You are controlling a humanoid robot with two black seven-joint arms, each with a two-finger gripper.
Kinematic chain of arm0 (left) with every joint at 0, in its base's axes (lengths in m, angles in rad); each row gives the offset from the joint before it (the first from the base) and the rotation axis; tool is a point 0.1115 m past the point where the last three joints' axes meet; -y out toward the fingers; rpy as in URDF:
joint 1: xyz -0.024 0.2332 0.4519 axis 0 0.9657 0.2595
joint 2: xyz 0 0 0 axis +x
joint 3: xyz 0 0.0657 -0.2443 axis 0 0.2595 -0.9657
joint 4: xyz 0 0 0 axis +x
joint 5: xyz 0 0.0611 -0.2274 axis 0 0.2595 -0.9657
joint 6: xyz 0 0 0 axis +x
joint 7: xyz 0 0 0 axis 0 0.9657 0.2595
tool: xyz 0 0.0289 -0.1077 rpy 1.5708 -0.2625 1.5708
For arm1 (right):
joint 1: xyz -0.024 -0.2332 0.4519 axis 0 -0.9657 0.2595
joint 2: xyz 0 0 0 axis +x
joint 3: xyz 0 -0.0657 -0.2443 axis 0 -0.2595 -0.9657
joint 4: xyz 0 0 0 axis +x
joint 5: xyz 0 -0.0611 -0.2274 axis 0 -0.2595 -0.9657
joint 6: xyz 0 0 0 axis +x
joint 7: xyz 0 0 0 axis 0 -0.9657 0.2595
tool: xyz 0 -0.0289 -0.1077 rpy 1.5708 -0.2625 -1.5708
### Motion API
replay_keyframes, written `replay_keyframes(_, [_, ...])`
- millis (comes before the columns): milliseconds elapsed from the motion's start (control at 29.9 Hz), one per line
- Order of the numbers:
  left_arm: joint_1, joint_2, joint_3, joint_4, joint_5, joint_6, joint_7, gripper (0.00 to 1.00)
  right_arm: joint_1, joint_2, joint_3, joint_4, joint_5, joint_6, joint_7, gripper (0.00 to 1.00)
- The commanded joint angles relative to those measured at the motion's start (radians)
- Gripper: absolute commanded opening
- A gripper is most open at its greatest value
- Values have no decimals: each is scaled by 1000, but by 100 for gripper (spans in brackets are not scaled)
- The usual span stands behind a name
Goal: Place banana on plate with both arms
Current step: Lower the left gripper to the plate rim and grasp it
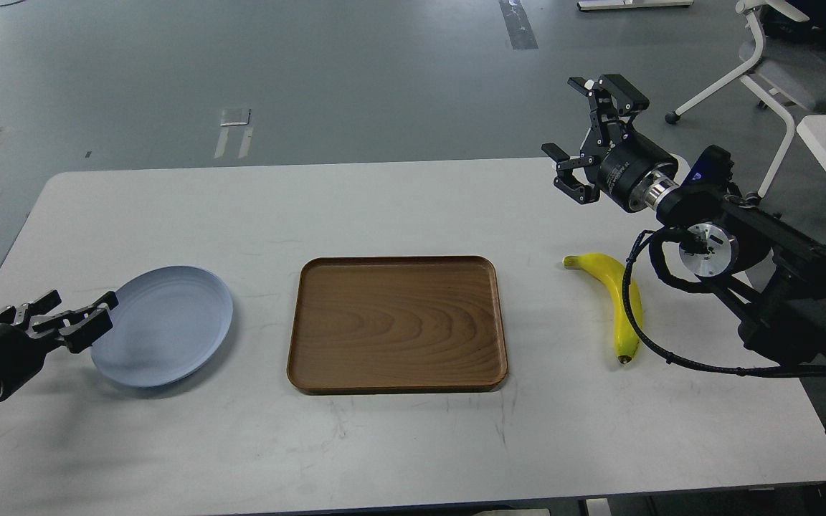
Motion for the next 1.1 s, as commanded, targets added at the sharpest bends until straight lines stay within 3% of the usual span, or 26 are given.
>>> replay_keyframes(0, [18, -7, -2, 29, -11, 4, -1, 97, -1, 0, 0, 0, 0, 0, 0, 100])
replay_keyframes(434, [37, -26, 0, 50, -56, -8, -20, 92, -7, -13, -2, 3, 0, -1, 0, 100])
replay_keyframes(635, [37, -64, 0, 121, -63, -10, -23, 92, -7, -15, 0, 6, 0, -3, 0, 100])
replay_keyframes(702, [38, -66, 1, 121, -63, -11, -23, 81, -7, -21, -2, 8, 0, -3, 0, 100])
replay_keyframes(935, [44, -80, 1, 121, -63, -11, -23, 72, -7, -27, -5, 8, 0, -3, 0, 100])
replay_keyframes(1069, [43, -86, 1, 121, -63, -13, -24, 58, -7, -27, -5, 8, 0, -5, 0, 100])
